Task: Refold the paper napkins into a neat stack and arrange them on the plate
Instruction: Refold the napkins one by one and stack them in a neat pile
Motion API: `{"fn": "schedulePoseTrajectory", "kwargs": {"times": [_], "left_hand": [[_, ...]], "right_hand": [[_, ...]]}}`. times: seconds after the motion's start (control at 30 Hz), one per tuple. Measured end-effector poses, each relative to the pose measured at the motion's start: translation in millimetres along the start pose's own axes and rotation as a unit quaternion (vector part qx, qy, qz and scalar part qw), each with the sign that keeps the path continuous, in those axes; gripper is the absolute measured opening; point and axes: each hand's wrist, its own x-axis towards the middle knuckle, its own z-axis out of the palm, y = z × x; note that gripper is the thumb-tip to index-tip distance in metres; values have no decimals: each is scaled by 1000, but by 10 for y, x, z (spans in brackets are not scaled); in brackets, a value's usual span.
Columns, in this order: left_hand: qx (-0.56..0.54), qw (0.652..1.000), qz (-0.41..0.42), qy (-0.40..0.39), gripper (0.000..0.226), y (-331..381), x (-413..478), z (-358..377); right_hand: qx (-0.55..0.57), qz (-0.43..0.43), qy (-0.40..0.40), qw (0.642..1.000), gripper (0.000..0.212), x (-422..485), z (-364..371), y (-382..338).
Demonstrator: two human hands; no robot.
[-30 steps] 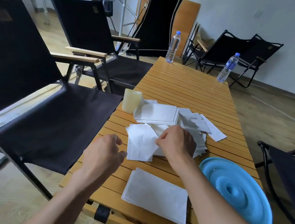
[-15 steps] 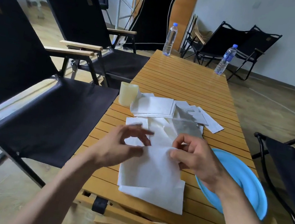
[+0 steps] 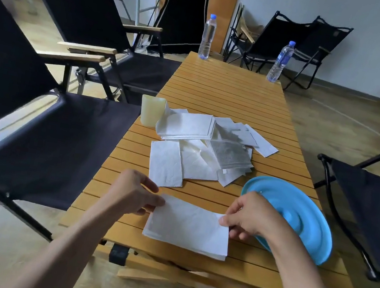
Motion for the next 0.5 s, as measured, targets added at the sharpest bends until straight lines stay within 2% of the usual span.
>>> {"fn": "schedulePoseTrajectory", "kwargs": {"times": [0.2, 0.43, 0.5], "left_hand": [[62, 998, -9, 24, 36, 7, 21, 68], [90, 995, -31, 41, 36, 21, 38, 29], [101, 993, -23, 62, 35, 12, 67, -4]], "right_hand": [[-75, 20, 43, 996, 25, -22, 72, -45], [-129, 18, 67, 989, 23, -45, 181, -157], [-183, 6, 121, 976, 27, 7, 175, -256]]}}
